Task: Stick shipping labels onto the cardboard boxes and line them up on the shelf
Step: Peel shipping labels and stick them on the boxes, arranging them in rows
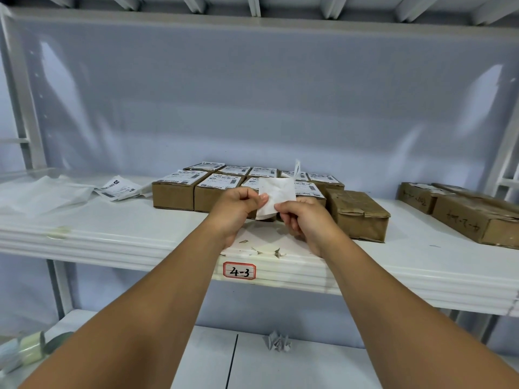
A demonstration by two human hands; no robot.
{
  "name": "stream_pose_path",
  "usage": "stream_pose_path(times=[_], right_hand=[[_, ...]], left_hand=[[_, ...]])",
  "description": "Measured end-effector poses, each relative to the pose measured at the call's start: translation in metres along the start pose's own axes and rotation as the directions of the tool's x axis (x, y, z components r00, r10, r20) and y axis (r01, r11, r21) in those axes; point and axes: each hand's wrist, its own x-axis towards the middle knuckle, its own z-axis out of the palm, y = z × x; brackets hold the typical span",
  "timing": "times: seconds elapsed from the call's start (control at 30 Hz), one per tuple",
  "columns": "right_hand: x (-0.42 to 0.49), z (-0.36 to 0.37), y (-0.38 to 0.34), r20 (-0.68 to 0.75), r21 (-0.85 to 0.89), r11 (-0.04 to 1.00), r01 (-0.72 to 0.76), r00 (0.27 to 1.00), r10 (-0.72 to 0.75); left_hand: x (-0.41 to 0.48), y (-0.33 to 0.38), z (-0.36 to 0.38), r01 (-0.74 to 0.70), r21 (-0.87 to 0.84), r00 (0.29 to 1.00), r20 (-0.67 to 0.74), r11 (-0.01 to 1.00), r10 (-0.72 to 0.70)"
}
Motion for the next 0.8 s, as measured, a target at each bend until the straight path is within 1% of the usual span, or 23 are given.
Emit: stream_pose_path(times=[0.1,0.23,0.47,0.57,0.67,0.73,0.8], right_hand=[[0.002,0.000,0.001,0.004,0.010,1.000,-0.007,1.000,0.007],[0.005,-0.001,0.003,0.012,0.014,1.000,-0.022,1.000,0.021],[0.005,-0.001,0.003,0.020,0.031,0.999,-0.034,0.999,0.033],[0.004,0.000,0.003,0.005,0.033,0.999,-0.019,1.000,0.019],[0.001,0.001,0.002,-0.023,-0.027,0.999,0.022,0.999,-0.023],[-0.002,0.003,0.001,-0.013,-0.115,0.992,0.047,0.999,-0.049],[-0.004,0.006,0.001,0.032,-0.210,0.976,0.063,0.998,-0.058]], left_hand=[[0.001,0.000,0.002,-0.019,-0.018,0.999,-0.047,1.000,0.019],[0.003,-0.002,0.002,-0.033,-0.012,0.998,-0.051,0.999,0.033],[0.009,-0.008,-0.002,0.004,-0.116,0.997,-0.080,0.993,-0.013],[0.010,-0.008,-0.002,0.021,-0.135,0.993,-0.110,0.991,-0.036],[0.009,-0.008,-0.002,0.001,-0.092,0.990,-0.142,0.996,-0.014],[0.007,-0.007,-0.001,-0.021,-0.028,0.994,-0.104,0.999,0.018],[0.004,-0.006,0.003,-0.027,0.043,0.998,-0.049,0.999,0.029]])
